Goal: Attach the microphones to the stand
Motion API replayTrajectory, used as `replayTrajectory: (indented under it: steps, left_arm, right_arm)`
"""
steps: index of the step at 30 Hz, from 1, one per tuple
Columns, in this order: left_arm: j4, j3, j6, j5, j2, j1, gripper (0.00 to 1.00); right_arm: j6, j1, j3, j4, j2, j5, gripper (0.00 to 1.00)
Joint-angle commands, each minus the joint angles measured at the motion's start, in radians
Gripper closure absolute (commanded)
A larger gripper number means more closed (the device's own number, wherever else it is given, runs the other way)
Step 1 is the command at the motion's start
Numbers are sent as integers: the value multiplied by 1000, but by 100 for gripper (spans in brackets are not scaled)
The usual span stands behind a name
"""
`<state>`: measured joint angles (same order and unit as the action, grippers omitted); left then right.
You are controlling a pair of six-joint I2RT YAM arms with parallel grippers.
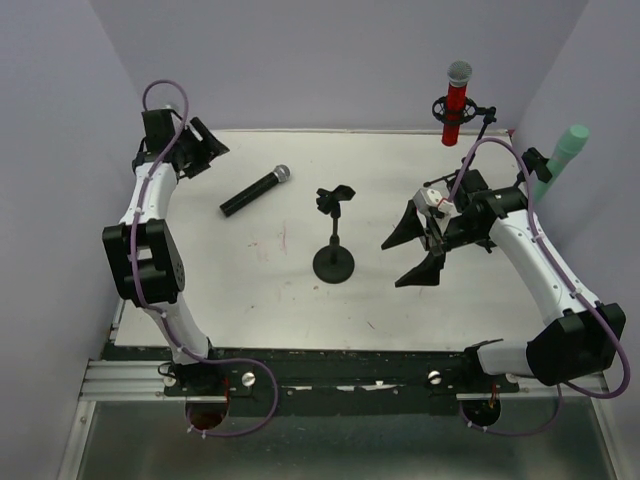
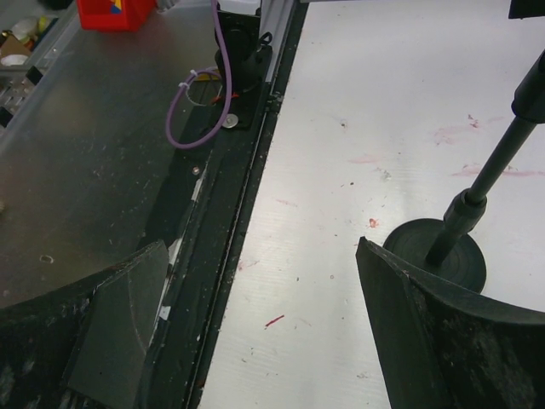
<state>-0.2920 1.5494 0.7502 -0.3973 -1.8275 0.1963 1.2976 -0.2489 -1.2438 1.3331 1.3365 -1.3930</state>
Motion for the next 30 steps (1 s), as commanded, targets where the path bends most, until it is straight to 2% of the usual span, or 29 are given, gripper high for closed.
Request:
replayTrajectory:
  steps: [1,3,5,8,11,15,16,19,30]
  left_arm:
    - [-306,46,-720,136,-7,-133,17]
    - [-283,-33,-869,251,28,-176,11]
    - [-242,-116,-955,304,57,-189,7]
    - [-210,-181,-1055,305,71,-189,7]
    - [-249,-196,-1136,217,65,-190,9]
    - [-191,-253,-1189,114,70,-192,12]
    - [-196,-249,-1201,101,57,-233,12]
    - [-242,-213,-1233,121,10,-291,13]
    - [-303,-289,-1256,110,24,-420,14]
  right_arm:
    - [-4,-6,7,0,-8,-28,1]
    - [-4,-6,9,1,-7,-28,0]
    - [-4,-6,10,0,-7,-29,0]
    - [-4,-6,10,-2,-5,-28,0]
    - [-4,-4,10,-3,-3,-26,0]
    - [-4,-6,12,-2,-3,-24,0]
    - [-4,-6,10,0,-3,-24,0]
    - [-4,-4,9,0,-3,-21,0]
    - [17,-6,1,23,-10,-24,0]
